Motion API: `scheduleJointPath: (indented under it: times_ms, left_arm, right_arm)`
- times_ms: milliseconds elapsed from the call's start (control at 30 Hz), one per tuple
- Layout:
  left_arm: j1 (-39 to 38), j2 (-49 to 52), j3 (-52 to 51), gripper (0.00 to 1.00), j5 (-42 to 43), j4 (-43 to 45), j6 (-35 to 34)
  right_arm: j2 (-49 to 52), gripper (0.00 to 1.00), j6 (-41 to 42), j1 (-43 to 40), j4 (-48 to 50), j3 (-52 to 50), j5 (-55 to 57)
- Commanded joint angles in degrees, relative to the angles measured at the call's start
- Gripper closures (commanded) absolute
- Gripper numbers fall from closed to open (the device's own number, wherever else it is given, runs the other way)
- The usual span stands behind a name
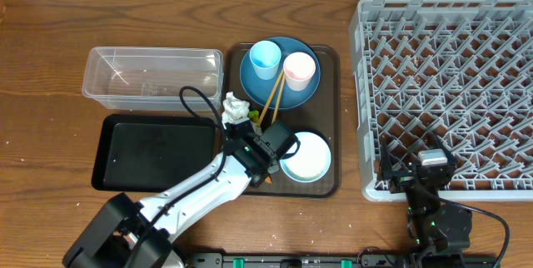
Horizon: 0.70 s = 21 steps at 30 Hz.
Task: Sort waste into correct bins and load items into the dishwasher rack
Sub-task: 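Lower the left gripper and close it on the carrot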
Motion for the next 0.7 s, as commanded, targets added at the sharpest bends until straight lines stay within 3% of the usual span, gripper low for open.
scheduleJointPath:
  times_ms: [0,667]
  left_arm:
    - [0.2,1.0,-1.9,0.62,-0.3,1.7,-0.5]
    - [0.1,2.0,-4.8,0.62,0.4,5.8,-1.6]
  right_arm:
    - [0.0,0.01,-0.1,-0.2,-0.3,-0.1,0.4]
    - [0.0,0.01,-0.1,-0.2,-0.3,-0.1,0.4]
